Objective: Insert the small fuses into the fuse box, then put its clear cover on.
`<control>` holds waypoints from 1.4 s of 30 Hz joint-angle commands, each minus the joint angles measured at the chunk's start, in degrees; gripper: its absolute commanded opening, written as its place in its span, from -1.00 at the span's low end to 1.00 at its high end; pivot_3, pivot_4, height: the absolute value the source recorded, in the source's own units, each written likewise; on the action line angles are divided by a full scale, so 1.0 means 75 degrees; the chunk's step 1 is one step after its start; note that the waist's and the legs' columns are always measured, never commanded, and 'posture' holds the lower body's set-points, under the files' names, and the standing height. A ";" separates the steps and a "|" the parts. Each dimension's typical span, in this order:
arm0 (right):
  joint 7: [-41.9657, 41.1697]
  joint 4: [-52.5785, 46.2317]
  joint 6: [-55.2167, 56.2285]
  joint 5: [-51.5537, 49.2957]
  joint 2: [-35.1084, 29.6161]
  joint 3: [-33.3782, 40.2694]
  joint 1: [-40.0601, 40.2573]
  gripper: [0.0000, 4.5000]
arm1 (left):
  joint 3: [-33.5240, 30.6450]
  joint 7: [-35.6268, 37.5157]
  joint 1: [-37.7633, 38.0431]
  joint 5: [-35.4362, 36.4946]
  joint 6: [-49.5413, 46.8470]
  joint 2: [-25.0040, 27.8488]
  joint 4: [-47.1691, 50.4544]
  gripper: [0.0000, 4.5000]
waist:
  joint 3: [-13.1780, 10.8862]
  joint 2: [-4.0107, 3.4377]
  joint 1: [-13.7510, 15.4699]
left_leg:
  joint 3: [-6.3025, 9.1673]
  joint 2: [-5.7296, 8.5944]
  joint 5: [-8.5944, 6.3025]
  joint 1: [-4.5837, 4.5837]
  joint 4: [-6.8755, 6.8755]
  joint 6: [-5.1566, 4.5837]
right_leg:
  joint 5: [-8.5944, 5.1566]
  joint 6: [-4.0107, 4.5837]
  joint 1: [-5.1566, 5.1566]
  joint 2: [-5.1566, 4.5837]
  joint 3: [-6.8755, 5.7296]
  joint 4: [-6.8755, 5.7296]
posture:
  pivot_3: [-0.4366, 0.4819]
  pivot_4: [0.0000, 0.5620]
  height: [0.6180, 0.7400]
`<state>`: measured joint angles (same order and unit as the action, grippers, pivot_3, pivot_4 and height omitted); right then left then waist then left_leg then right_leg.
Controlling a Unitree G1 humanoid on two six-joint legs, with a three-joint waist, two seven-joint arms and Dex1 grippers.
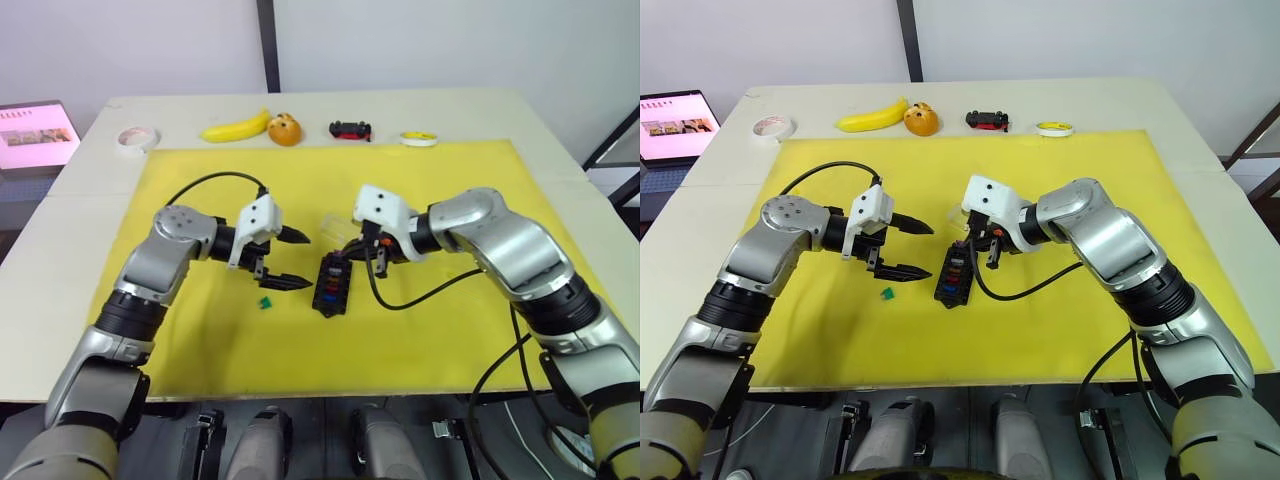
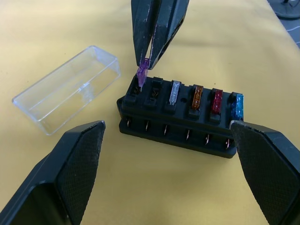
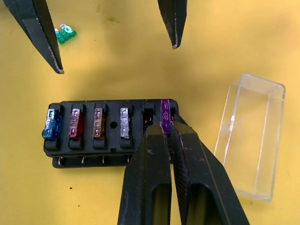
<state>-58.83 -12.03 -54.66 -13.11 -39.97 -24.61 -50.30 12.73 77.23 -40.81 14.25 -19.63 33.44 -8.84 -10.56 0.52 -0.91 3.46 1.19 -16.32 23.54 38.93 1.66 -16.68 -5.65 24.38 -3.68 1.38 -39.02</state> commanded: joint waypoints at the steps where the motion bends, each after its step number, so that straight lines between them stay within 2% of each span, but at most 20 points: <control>1: -0.0077 -0.0281 0.0031 0.0037 -0.0086 0.0007 -0.0172 -0.90 | -0.0036 -0.0008 -0.0066 0.0038 0.0039 0.0025 0.0202 1.00 | 0.0000 0.0000 0.0001 | 0.0000 0.0000 0.0000 0.0000 0.0000 0.0000 | 0.0000 0.0000 0.0000 0.0000 0.0000 0.0000 | -0.05 -0.47 1.00; 42: -0.0150 -0.0267 0.0065 0.0403 -0.0038 -0.0453 -0.0200 -0.90 | -0.0048 -0.0049 -0.0016 0.0053 0.0033 0.0024 0.0239 1.00 | 0.0000 0.0000 0.0001 | 0.0000 0.0000 0.0000 0.0000 0.0000 0.0000 | 0.0000 0.0000 0.0000 0.0000 0.0000 0.0000 | -0.05 -0.47 1.00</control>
<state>-59.55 -13.16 -54.58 -10.30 -39.93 -28.19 -50.33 12.73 77.03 -40.81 14.26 -19.64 33.44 -8.83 -10.56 0.52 -0.90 3.46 1.19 -16.32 23.54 38.93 1.66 -16.68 -5.65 24.38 -3.68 1.37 -39.02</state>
